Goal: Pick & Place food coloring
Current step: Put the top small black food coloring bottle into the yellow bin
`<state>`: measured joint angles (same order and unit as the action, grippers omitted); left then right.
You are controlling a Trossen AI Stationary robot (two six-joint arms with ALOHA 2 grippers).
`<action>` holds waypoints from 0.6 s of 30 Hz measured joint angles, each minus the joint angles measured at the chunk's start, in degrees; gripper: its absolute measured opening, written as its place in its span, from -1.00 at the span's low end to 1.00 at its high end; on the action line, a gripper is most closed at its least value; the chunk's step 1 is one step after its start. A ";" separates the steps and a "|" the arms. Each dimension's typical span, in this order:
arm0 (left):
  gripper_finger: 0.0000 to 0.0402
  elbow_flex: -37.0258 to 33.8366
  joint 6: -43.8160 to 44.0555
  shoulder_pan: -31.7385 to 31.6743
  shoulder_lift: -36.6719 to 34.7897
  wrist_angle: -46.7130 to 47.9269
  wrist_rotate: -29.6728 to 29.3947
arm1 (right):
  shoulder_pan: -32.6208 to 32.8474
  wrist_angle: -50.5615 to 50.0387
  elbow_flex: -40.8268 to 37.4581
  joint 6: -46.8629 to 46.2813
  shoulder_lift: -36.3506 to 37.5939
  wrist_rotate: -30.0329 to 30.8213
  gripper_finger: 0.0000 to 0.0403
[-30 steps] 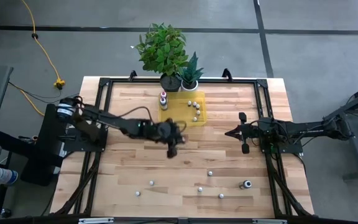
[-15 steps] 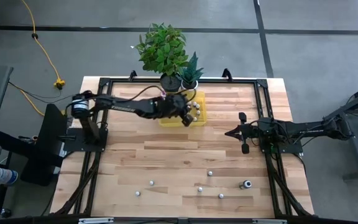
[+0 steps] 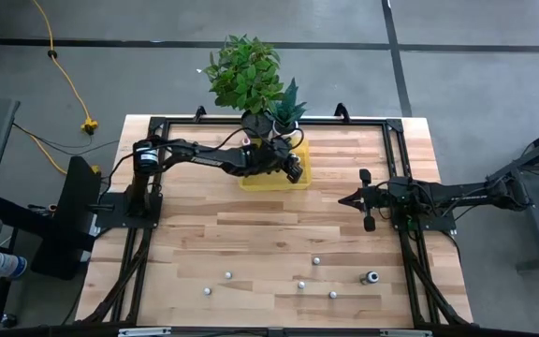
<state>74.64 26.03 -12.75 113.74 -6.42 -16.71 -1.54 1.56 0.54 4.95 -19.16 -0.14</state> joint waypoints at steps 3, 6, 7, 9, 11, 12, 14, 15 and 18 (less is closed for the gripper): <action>-0.77 -0.25 -0.07 0.00 1.00 -1.55 -0.15 | 0.00 0.00 0.00 0.02 0.00 -0.02 -1.00; -0.77 -0.55 -0.12 0.02 1.26 -1.55 -0.22 | 0.01 -0.01 0.00 0.01 0.00 -0.01 -1.00; -0.77 -0.77 -0.32 0.07 1.63 -3.03 -0.36 | 0.01 -0.02 0.00 0.02 0.00 -0.02 -1.00; -0.77 -2.30 -0.94 0.11 1.98 -5.13 0.19 | 0.02 -0.02 0.00 0.00 0.00 -0.02 -1.00; -0.77 -3.62 -1.82 0.11 2.18 -8.05 1.31 | 0.00 -0.02 0.00 0.01 0.00 -0.02 -1.00; -0.77 -4.27 -2.03 0.36 2.10 -9.60 1.27 | 0.00 -0.02 0.00 0.02 0.00 -0.02 -1.00; -0.77 -5.44 -2.47 0.42 1.90 -11.26 0.97 | 0.01 -0.02 0.00 0.02 0.00 -0.02 -1.00; -0.77 -6.00 -3.03 0.44 1.92 -11.31 0.87 | 0.01 -0.02 0.00 0.01 0.00 -0.02 -1.00; -0.77 -7.30 -5.53 0.42 2.05 -11.68 0.86 | 0.00 -0.02 0.00 0.00 0.00 -0.02 -1.00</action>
<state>67.34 20.50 -12.34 115.79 -18.10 -15.85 -1.54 1.54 0.54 4.95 -19.16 -0.16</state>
